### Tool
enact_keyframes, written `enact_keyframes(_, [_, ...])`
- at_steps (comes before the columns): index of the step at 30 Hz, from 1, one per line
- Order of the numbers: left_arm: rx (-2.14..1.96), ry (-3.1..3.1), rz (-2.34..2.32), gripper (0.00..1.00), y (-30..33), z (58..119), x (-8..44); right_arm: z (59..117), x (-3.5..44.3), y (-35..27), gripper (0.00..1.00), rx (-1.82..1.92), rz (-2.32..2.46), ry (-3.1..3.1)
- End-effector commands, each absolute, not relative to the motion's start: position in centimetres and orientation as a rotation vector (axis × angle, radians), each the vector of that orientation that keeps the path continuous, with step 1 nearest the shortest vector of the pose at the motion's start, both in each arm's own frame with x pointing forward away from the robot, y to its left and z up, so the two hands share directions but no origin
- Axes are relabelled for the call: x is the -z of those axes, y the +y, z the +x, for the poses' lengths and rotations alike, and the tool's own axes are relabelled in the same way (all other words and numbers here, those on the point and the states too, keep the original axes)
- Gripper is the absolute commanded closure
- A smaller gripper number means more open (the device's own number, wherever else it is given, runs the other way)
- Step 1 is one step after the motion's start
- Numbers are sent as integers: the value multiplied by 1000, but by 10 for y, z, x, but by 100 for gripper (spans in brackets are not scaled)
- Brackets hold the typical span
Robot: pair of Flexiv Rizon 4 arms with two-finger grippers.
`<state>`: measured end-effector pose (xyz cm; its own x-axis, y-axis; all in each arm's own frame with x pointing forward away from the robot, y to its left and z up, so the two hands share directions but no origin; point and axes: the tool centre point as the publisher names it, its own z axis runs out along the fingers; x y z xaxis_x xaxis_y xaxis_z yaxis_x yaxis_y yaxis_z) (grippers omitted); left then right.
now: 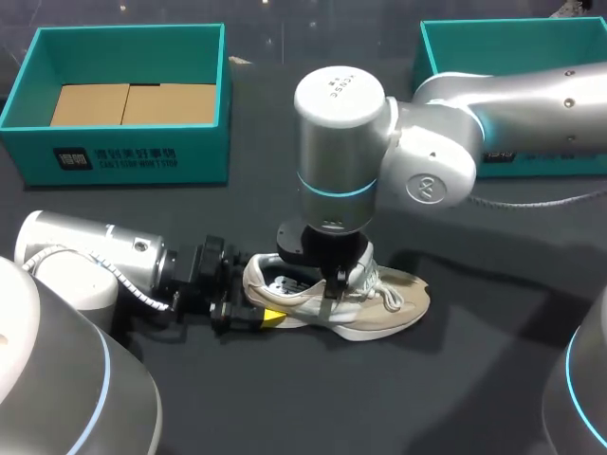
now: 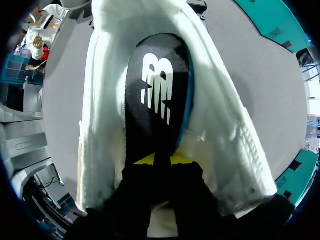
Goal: Take the shoe out of the shoebox, open the shoe tongue, remove and reinsert the insole, then place the shoe into the shoebox
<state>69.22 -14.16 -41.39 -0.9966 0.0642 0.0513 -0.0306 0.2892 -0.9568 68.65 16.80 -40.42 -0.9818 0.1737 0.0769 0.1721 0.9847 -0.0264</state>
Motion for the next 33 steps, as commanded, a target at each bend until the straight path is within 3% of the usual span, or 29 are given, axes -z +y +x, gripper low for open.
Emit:
enact_keyframes(1, [-1828,-2459,-29,100,-140,692,414,673,416,167,100,11,-251,-3062])
enact_keyframes(33, [-1828,-2459,-29,100,-140,692,414,683,375,159,100,623,-95,-3040])
